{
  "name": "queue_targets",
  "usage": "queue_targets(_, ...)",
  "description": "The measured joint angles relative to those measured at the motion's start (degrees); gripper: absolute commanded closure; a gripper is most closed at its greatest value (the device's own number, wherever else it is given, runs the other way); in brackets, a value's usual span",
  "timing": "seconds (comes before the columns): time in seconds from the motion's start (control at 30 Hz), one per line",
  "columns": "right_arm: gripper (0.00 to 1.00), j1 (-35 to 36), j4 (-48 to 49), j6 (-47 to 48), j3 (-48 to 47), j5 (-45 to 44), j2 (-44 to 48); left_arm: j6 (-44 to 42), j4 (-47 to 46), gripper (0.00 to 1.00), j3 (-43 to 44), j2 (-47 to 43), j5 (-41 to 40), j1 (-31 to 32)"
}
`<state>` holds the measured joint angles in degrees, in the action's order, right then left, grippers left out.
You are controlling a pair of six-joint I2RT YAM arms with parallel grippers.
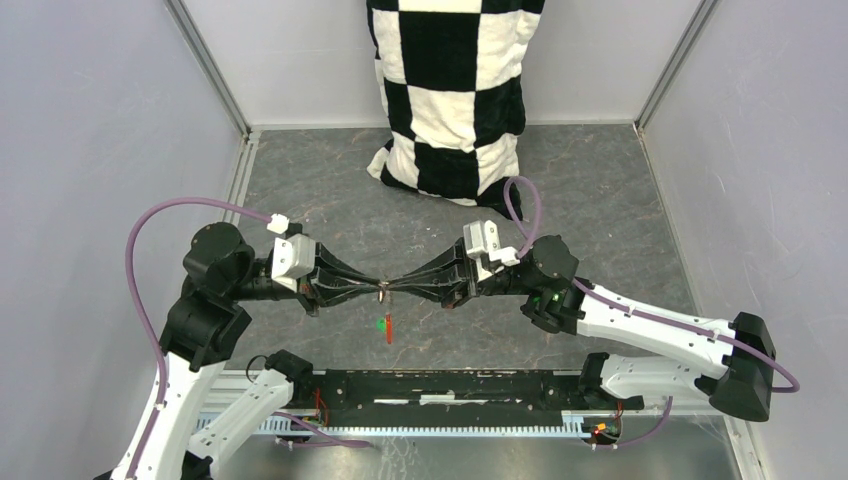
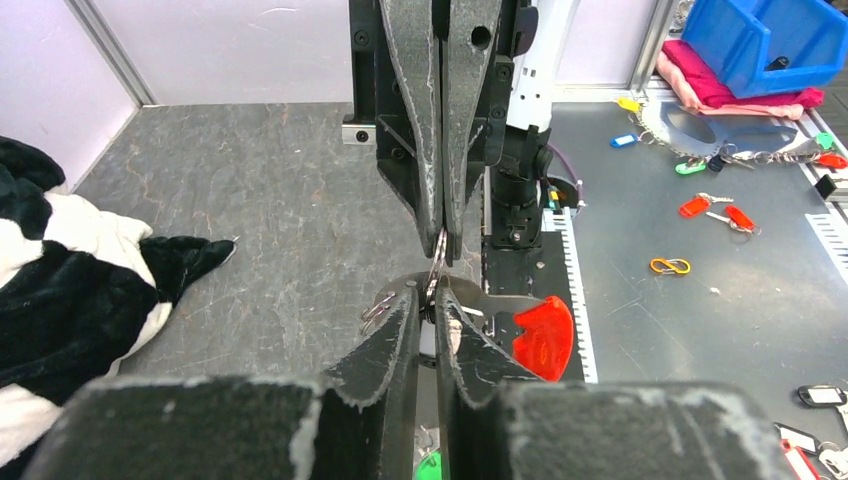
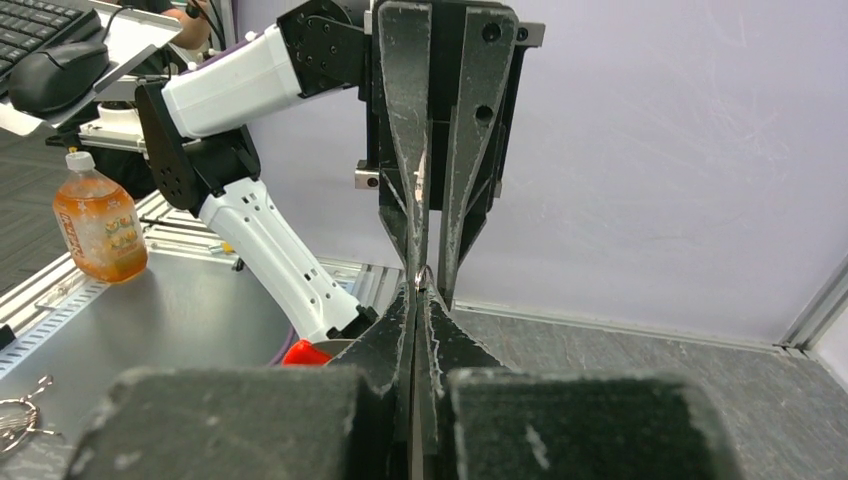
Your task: Put the keys on the keyring
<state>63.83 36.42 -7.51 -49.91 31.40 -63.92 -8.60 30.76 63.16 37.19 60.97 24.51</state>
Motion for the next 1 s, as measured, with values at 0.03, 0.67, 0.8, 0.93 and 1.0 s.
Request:
queue_targets(0.03, 1.00, 0.0, 0.3, -0.2, 0.0, 0.1, 0.0, 0.0, 0.1, 0.84, 0.0, 0.0, 0.0, 0.0)
queue_targets(0.67, 1.00, 0.0, 14.2, -9.6, 1.7, 1.1, -0.9, -1.5, 0.9, 0.49, 0.2, -0.3, -1.0, 0.0)
queue_targets(0.8, 1.00, 0.0, 11.3, -7.9, 1.7, 1.1, -0.8, -2.9, 3.4, 0.47, 3.1, -0.1, -1.5, 0.0)
queue_targets(0.93, 1.00, 0.0, 5.8, -4.9, 1.4, 1.0, -0.8, -3.1, 4.5, 0.50, 5.6, -0.1, -0.4, 0.0)
queue_targets(1.0, 1.00, 0.0, 2.1, -3.2, 0.9, 1.0, -0.8, -3.1, 5.0, 0.52, 5.8, -0.1, 0.7, 0.0)
